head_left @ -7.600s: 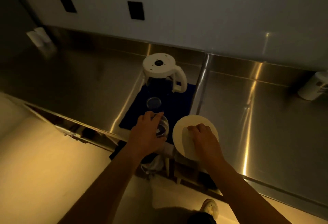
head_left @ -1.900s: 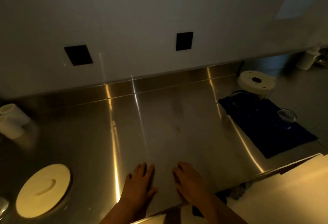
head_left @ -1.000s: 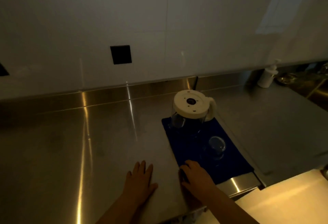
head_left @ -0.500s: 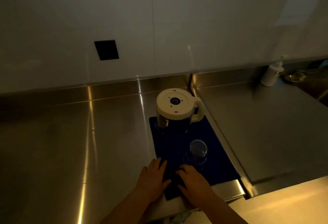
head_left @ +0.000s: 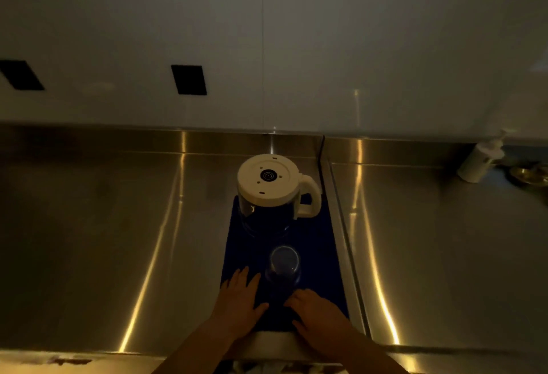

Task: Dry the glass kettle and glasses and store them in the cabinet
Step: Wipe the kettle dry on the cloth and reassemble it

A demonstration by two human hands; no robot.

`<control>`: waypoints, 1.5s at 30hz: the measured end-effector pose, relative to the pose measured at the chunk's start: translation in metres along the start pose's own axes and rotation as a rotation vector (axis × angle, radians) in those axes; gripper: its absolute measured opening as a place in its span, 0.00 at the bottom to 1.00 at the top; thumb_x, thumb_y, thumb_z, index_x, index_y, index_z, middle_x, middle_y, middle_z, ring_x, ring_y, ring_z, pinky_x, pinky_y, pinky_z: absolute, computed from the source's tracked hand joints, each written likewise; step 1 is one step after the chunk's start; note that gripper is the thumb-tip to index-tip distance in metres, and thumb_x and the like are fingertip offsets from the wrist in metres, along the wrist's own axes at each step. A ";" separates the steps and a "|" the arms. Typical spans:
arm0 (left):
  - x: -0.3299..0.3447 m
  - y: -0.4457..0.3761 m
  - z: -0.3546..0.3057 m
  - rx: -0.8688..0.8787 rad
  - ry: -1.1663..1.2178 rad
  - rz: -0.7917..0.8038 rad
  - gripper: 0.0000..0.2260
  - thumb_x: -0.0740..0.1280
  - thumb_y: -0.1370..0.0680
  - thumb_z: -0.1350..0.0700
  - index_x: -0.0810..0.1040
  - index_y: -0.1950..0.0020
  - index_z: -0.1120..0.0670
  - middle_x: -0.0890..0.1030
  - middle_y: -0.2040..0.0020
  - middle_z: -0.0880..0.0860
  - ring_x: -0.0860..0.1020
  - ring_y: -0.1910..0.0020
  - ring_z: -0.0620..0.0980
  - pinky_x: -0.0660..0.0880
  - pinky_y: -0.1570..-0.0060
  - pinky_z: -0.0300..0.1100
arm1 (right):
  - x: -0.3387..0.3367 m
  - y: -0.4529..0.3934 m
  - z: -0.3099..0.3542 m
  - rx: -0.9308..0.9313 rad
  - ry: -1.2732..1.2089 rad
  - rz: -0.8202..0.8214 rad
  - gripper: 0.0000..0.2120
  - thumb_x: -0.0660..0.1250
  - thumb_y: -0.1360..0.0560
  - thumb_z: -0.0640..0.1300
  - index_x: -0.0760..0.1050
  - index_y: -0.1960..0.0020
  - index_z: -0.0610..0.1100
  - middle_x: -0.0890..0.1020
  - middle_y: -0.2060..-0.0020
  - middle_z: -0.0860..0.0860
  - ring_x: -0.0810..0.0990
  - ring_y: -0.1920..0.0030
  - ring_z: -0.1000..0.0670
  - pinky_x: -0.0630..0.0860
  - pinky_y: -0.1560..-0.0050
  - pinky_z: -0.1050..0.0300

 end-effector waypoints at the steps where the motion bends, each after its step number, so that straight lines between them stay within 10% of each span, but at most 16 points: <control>1: 0.001 0.000 -0.007 -0.021 0.032 -0.012 0.32 0.54 0.20 0.39 0.46 0.21 0.50 0.44 0.21 0.54 0.43 0.23 0.54 0.46 0.26 0.51 | -0.005 0.003 -0.009 0.010 0.005 -0.004 0.20 0.58 0.21 0.46 0.64 0.29 0.47 0.67 0.33 0.52 0.65 0.35 0.52 0.67 0.39 0.59; 16: -0.025 0.010 -0.048 -0.058 0.324 -0.327 0.36 0.62 0.22 0.42 0.47 0.22 0.53 0.56 0.23 0.51 0.57 0.25 0.48 0.57 0.28 0.45 | -0.035 0.002 -0.040 0.042 -0.116 -0.173 0.26 0.61 0.22 0.54 0.59 0.27 0.49 0.67 0.34 0.53 0.66 0.35 0.54 0.66 0.39 0.64; 45: -0.059 -0.003 -0.067 0.202 0.110 -0.391 0.28 0.61 0.20 0.49 0.55 0.23 0.50 0.55 0.24 0.49 0.53 0.25 0.48 0.57 0.28 0.42 | -0.040 -0.023 -0.027 0.021 -0.251 -0.253 0.24 0.62 0.23 0.56 0.62 0.30 0.50 0.70 0.38 0.54 0.70 0.40 0.57 0.70 0.44 0.64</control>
Point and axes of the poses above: each hand's wrist, its own y-axis away from the middle knuckle, its own x-axis out of the palm, z = x × y, the point moved 2 cm from there along -y, towards the middle knuckle
